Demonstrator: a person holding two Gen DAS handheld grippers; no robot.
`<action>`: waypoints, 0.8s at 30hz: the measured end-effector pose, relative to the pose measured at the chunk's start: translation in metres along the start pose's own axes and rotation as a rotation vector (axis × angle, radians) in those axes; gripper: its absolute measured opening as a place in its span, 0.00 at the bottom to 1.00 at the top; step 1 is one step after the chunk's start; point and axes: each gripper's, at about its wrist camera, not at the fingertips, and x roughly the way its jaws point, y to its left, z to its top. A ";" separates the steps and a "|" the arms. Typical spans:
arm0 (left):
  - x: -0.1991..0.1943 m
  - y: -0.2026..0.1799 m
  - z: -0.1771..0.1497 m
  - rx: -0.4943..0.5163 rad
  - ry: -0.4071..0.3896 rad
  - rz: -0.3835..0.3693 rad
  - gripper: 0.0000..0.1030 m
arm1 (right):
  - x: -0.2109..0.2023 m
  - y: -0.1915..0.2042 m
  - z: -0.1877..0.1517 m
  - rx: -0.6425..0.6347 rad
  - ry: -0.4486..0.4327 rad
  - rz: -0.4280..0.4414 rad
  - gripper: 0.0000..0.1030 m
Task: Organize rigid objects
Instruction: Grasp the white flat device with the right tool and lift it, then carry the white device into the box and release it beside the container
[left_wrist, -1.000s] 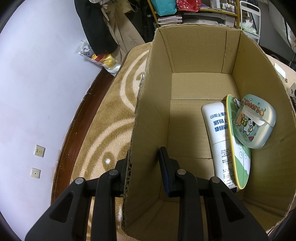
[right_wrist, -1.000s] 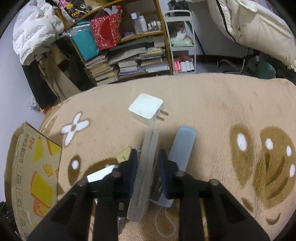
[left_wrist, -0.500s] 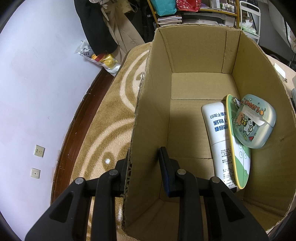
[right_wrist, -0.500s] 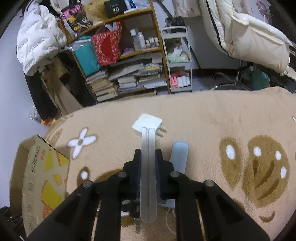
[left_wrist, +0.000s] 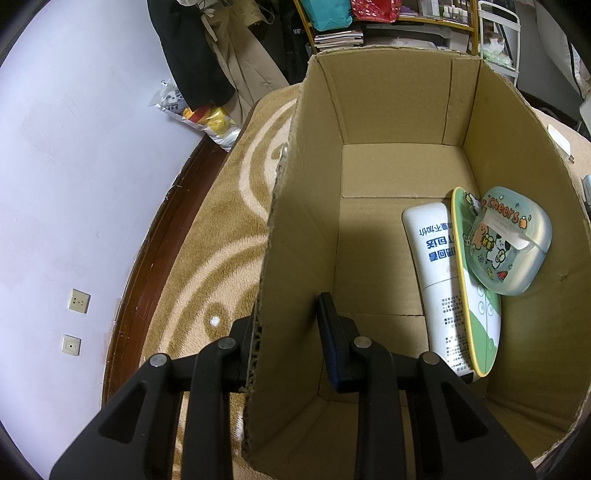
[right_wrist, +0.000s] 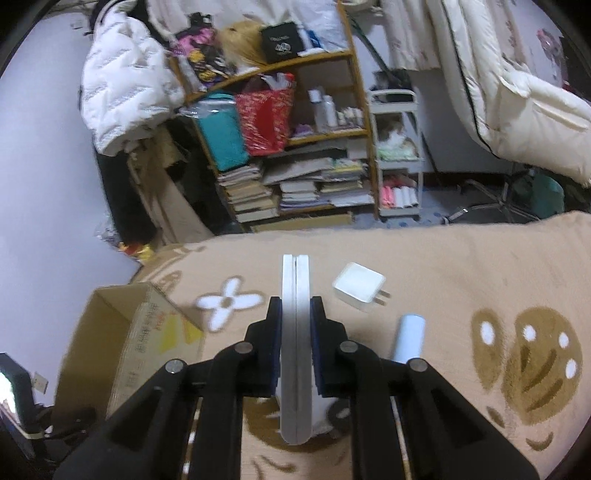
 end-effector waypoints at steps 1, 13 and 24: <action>0.000 0.000 0.000 0.001 -0.001 0.000 0.25 | -0.003 0.006 0.001 -0.010 -0.009 0.013 0.15; 0.000 0.000 0.000 0.000 0.000 0.000 0.25 | -0.027 0.071 -0.002 -0.120 -0.052 0.149 0.15; 0.000 0.001 0.000 0.003 0.000 0.001 0.25 | -0.035 0.112 -0.018 -0.182 -0.028 0.264 0.15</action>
